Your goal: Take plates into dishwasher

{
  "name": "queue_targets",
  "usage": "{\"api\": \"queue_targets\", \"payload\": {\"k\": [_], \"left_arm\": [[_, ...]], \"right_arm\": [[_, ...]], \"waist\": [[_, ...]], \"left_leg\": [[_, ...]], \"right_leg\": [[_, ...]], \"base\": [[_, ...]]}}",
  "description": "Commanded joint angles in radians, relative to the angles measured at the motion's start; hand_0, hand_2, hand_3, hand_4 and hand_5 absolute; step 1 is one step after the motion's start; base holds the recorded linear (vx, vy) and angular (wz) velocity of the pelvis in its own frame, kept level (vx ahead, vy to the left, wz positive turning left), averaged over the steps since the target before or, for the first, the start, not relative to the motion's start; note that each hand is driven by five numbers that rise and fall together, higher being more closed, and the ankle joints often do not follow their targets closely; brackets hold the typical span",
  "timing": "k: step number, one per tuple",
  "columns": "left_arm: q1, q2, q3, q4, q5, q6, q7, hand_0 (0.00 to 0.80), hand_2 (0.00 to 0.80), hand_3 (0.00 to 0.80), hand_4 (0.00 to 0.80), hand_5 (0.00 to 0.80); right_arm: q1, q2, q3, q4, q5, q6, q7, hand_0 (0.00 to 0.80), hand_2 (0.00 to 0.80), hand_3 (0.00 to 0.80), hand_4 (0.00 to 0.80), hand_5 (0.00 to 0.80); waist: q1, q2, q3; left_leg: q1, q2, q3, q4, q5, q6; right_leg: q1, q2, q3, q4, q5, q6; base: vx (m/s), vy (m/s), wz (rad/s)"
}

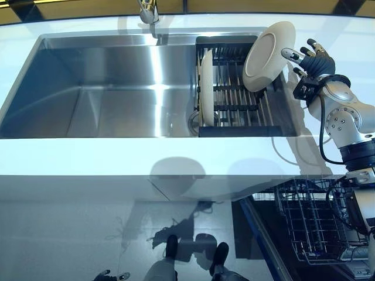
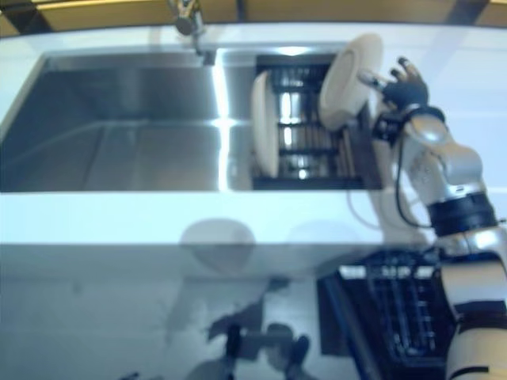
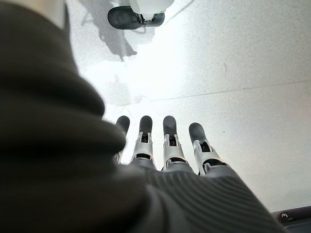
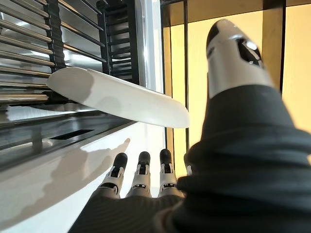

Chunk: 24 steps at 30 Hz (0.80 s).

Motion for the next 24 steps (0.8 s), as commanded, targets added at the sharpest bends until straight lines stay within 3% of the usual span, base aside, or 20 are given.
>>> {"api": "queue_targets", "payload": {"k": [1, 24], "left_arm": [[0.019, 0.037, -0.053, 0.029, -0.023, -0.014, 0.0, 0.0, 0.0, 0.0, 0.0, 0.0], [0.038, 0.031, -0.058, 0.025, -0.061, -0.029, -0.007, 0.0, 0.0, 0.0, 0.0, 0.0]], "right_arm": [[-0.131, -0.034, 0.056, -0.013, 0.02, -0.071, -0.004, 0.0, 0.0, 0.0, 0.0, 0.0], [-0.139, -0.033, 0.048, -0.003, 0.046, -0.101, -0.015, 0.0, 0.0, 0.0, 0.0, 0.0]], "waist": [[0.005, -0.003, -0.022], [0.017, 0.007, 0.001]], "left_leg": [[-0.027, -0.037, 0.005, -0.007, -0.05, 0.036], [-0.038, -0.036, 0.005, -0.007, -0.046, 0.034]], "right_leg": [[0.03, -0.007, -0.043, 0.0, -0.074, 0.033], [0.028, -0.01, -0.062, 0.0, -0.075, 0.031]], "base": [[0.0, 0.0, 0.0], [0.0, 0.0, 0.0]]}}
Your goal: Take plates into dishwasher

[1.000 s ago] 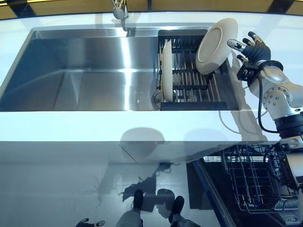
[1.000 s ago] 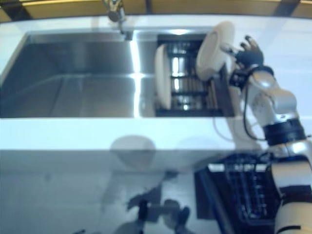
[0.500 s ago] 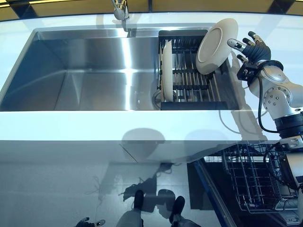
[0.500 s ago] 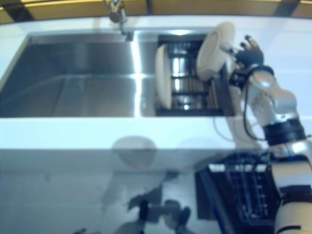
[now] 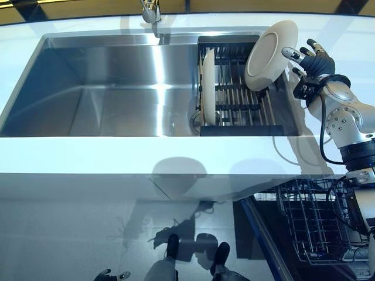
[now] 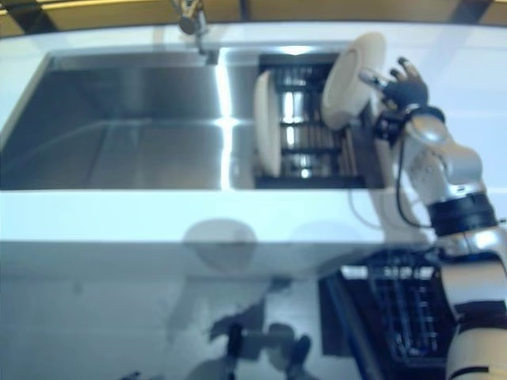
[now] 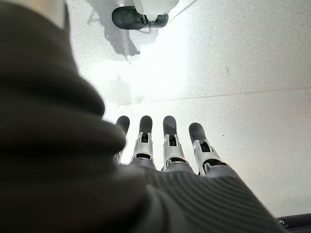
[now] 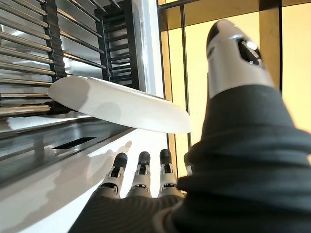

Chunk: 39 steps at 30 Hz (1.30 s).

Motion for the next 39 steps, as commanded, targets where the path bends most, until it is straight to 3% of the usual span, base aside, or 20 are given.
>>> {"api": "queue_targets", "payload": {"k": [1, 39], "left_arm": [[0.035, 0.031, -0.057, 0.022, -0.021, -0.002, 0.002, 0.0, 0.0, 0.0, 0.0, 0.0], [0.052, 0.022, -0.078, 0.001, -0.051, -0.015, -0.009, 0.0, 0.0, 0.0, 0.0, 0.0]], "right_arm": [[-0.135, -0.034, 0.045, -0.013, 0.019, -0.082, -0.01, 0.0, 0.0, 0.0, 0.0, 0.0], [-0.15, -0.006, 0.042, 0.019, 0.055, -0.091, -0.003, 0.0, 0.0, 0.0, 0.0, 0.0]], "waist": [[0.014, -0.002, -0.004], [0.045, 0.017, 0.033]], "left_leg": [[-0.033, -0.035, 0.012, -0.007, -0.047, 0.034], [-0.053, -0.038, -0.002, -0.007, -0.036, 0.033]], "right_leg": [[0.028, -0.008, -0.048, 0.0, -0.075, 0.031], [0.017, -0.018, -0.079, 0.013, -0.082, 0.027]], "base": [[0.0, 0.0, 0.0], [0.002, 0.003, 0.01]]}}
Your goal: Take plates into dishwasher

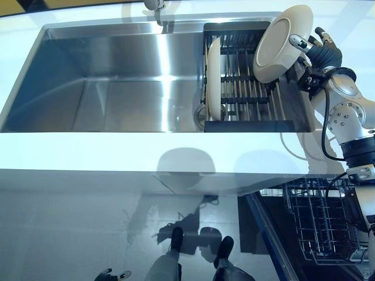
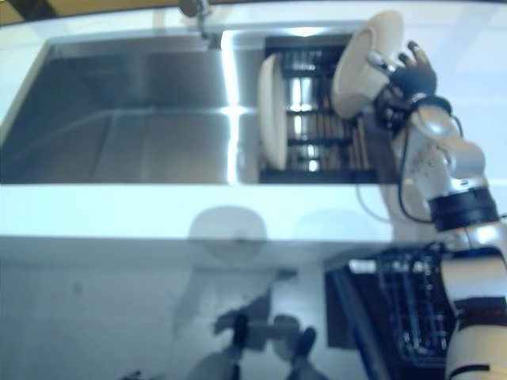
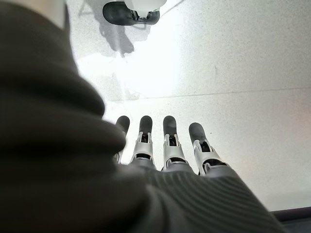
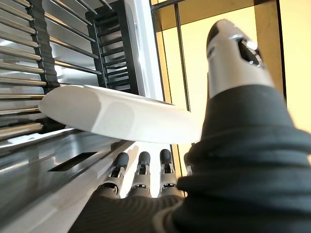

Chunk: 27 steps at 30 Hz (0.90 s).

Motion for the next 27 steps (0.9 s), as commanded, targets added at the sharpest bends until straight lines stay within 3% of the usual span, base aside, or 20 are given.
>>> {"api": "queue_targets", "payload": {"k": [1, 4, 8, 12, 13, 14, 20, 27], "left_arm": [[0.047, 0.024, -0.075, 0.0, -0.038, -0.003, -0.003, 0.0, 0.0, 0.0, 0.0, 0.0], [0.055, 0.025, -0.072, 0.002, -0.041, -0.01, -0.006, 0.0, 0.0, 0.0, 0.0, 0.0], [0.06, 0.021, -0.071, 0.008, -0.052, -0.017, -0.003, 0.0, 0.0, 0.0, 0.0, 0.0], [0.068, 0.019, -0.07, 0.006, -0.064, -0.024, -0.001, 0.0, 0.0, 0.0, 0.0, 0.0], [0.07, 0.018, -0.069, 0.008, -0.062, -0.027, -0.001, 0.0, 0.0, 0.0, 0.0, 0.0], [0.074, 0.018, -0.066, 0.009, -0.064, -0.028, 0.0, 0.0, 0.0, 0.0, 0.0, 0.0], [0.086, 0.018, -0.061, 0.024, -0.066, -0.039, -0.006, 0.0, 0.0, 0.0, 0.0, 0.0], [0.109, 0.02, -0.055, 0.026, -0.038, -0.064, 0.007, 0.0, 0.0, 0.0, 0.0, 0.0]], "right_arm": [[-0.116, -0.009, 0.045, -0.002, 0.027, -0.027, 0.004, 0.0, 0.0, 0.0, 0.0, 0.0], [-0.113, -0.01, 0.043, 0.004, 0.029, -0.028, 0.008, 0.0, 0.0, 0.0, 0.0, 0.0], [-0.116, -0.006, 0.047, 0.009, 0.018, -0.026, 0.003, 0.348, 0.348, 0.348, 0.348, 0.348], [-0.125, -0.012, 0.055, 0.041, -0.007, -0.009, 0.005, 0.48, 0.48, 0.48, 0.48, 0.48], [-0.127, -0.014, 0.057, 0.045, -0.011, -0.003, 0.003, 0.558, 0.558, 0.558, 0.558, 0.558], [-0.129, -0.016, 0.061, 0.054, -0.023, 0.005, 0.001, 0.797, 0.797, 0.797, 0.797, 0.797], [-0.165, -0.04, 0.084, 0.143, -0.109, -0.004, -0.019, 0.8, 0.8, 0.8, 0.8, 0.8], [-0.199, -0.12, 0.118, 0.22, -0.253, 0.053, -0.058, 0.8, 0.8, 0.8, 0.8, 0.8]], "waist": [[0.042, -0.01, -0.002], [0.046, -0.013, -0.004], [0.049, -0.015, -0.007], [0.054, -0.012, -0.009], [0.056, -0.011, -0.01], [0.059, -0.011, -0.011], [0.067, -0.006, -0.014], [0.074, -0.016, -0.027]], "left_leg": [[-0.029, -0.035, 0.017, -0.008, -0.045, 0.032], [-0.028, -0.035, 0.014, -0.008, -0.045, 0.032], [-0.028, -0.035, 0.015, -0.008, -0.044, 0.031], [-0.028, -0.035, 0.013, -0.008, -0.042, 0.03], [-0.029, -0.035, 0.012, -0.008, -0.042, 0.029], [-0.022, -0.034, 0.008, -0.008, -0.048, 0.024], [-0.025, -0.036, 0.005, -0.008, -0.047, 0.021], [-0.016, -0.033, 0.006, -0.008, -0.052, 0.016]], "right_leg": [[0.029, -0.014, -0.054, 0.013, -0.082, 0.027], [0.032, -0.014, -0.058, 0.011, -0.082, 0.027], [0.04, -0.013, -0.064, 0.001, -0.078, 0.028], [0.041, -0.014, -0.069, 0.0, -0.077, 0.03], [0.042, -0.015, -0.071, 0.0, -0.077, 0.03], [0.048, -0.013, -0.06, 0.0, -0.084, 0.035], [0.049, -0.014, -0.069, 0.0, -0.087, 0.036], [0.06, -0.012, -0.075, 0.0, -0.092, 0.041]], "base": [[0.006, 0.019, 0.05], [0.0, 0.007, 0.02], [-0.002, 0.003, 0.01], [-0.022, 0.015, 0.1], [0.011, 0.0, 0.1], [0.008, -0.001, 0.07], [0.001, 0.0, 0.01], [-0.003, -0.006, 0.01]]}}
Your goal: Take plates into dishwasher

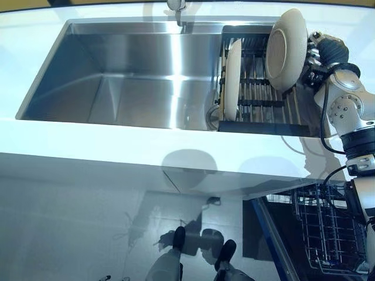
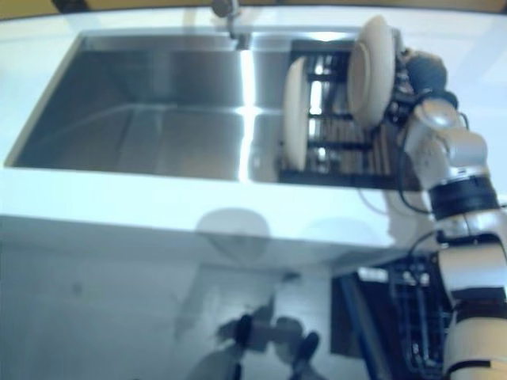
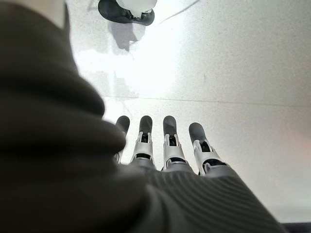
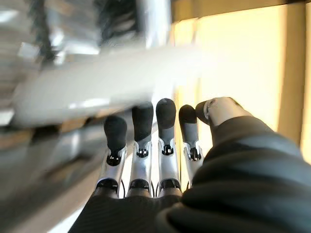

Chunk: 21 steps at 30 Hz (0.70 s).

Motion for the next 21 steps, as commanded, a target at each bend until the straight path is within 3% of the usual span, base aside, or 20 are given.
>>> {"api": "queue_targets", "payload": {"k": [1, 21], "left_arm": [[0.061, 0.023, -0.057, 0.025, 0.004, -0.016, 0.019, 0.0, 0.0, 0.0, 0.0, 0.0], [0.069, 0.036, -0.059, 0.001, 0.038, -0.023, 0.022, 0.0, 0.0, 0.0, 0.0, 0.0]], "right_arm": [[-0.129, -0.109, 0.092, 0.01, -0.052, -0.016, -0.009, 0.8, 0.8, 0.8, 0.8, 0.8], [-0.099, -0.11, 0.103, -0.029, -0.06, -0.022, 0.128, 0.8, 0.8, 0.8, 0.8, 0.8]], "waist": [[0.023, -0.02, -0.034], [0.021, -0.041, -0.063]], "left_leg": [[-0.018, -0.026, 0.032, -0.008, -0.065, 0.01], [0.002, -0.023, 0.041, -0.008, -0.072, 0.009]], "right_leg": [[0.041, -0.002, -0.038, 0.0, -0.094, 0.038], [0.06, 0.005, -0.033, 0.0, -0.101, 0.037]], "base": [[-0.018, -0.015, 0.04], [-0.005, -0.002, 0.0]]}}
